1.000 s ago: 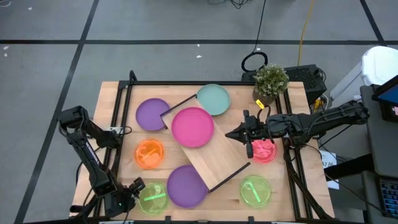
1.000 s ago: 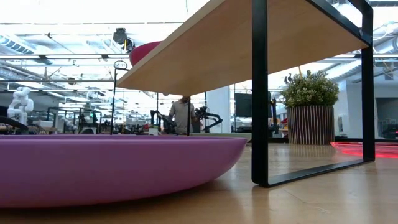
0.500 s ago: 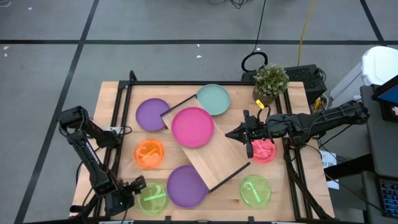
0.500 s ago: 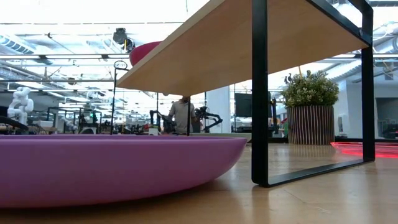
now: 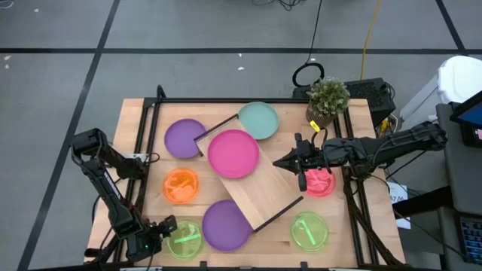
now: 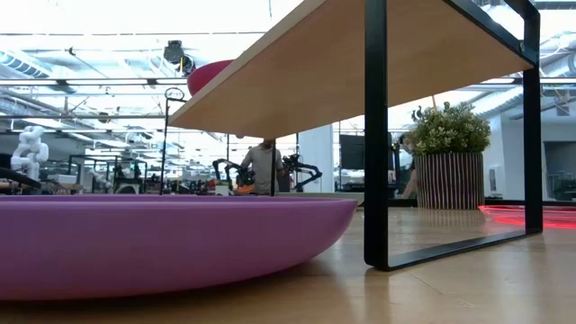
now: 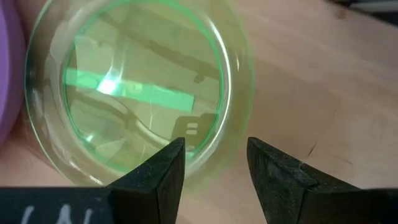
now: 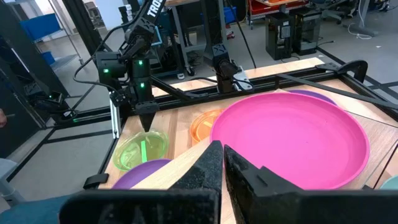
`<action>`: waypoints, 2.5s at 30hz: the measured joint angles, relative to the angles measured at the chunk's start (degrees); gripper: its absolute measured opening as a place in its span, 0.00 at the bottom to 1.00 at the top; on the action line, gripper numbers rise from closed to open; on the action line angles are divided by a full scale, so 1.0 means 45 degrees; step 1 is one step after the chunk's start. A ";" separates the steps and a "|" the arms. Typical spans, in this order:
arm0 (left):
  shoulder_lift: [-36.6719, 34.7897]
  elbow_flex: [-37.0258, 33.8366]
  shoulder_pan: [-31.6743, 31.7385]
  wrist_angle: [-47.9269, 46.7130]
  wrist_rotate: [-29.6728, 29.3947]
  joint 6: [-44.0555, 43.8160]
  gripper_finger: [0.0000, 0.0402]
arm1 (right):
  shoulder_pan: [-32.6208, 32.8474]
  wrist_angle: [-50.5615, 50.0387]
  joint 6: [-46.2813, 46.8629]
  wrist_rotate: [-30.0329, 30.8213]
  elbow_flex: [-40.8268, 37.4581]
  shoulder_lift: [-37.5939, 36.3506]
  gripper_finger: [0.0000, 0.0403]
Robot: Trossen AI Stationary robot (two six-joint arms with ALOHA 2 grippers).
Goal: Place and stack plates onto a shelf
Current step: Put the left green plate on the shelf
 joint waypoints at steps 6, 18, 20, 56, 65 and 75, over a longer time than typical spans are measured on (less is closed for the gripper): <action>0.0000 -0.0090 -0.0005 0.0248 0.0305 -0.0113 0.33 | 0.0000 -0.0010 0.0000 0.0000 0.0000 0.0000 0.00; 0.0007 -0.0426 -0.0092 0.0600 0.0050 -0.0444 0.29 | 0.0000 -0.0015 -0.0005 0.0000 0.0000 0.0000 0.00; 0.0101 -0.0505 -0.0092 0.0912 0.0034 -0.0336 0.29 | 0.0000 -0.0015 -0.0004 0.0000 0.0000 0.0000 0.00; 0.0834 -0.0586 -0.0277 0.2575 -0.1528 -0.0791 0.01 | 0.0000 -0.0039 -0.0041 0.0000 -0.0005 0.0000 0.00; -0.0639 -0.0558 -0.0434 0.2479 -0.2060 -0.0718 0.01 | 0.0000 -0.0666 0.0039 0.0000 -0.0005 0.0000 0.00; -0.1583 0.1903 -0.0274 -0.2070 -0.3131 -0.0027 0.01 | 0.0000 -0.0574 0.0175 -0.0003 -0.0008 0.0005 0.00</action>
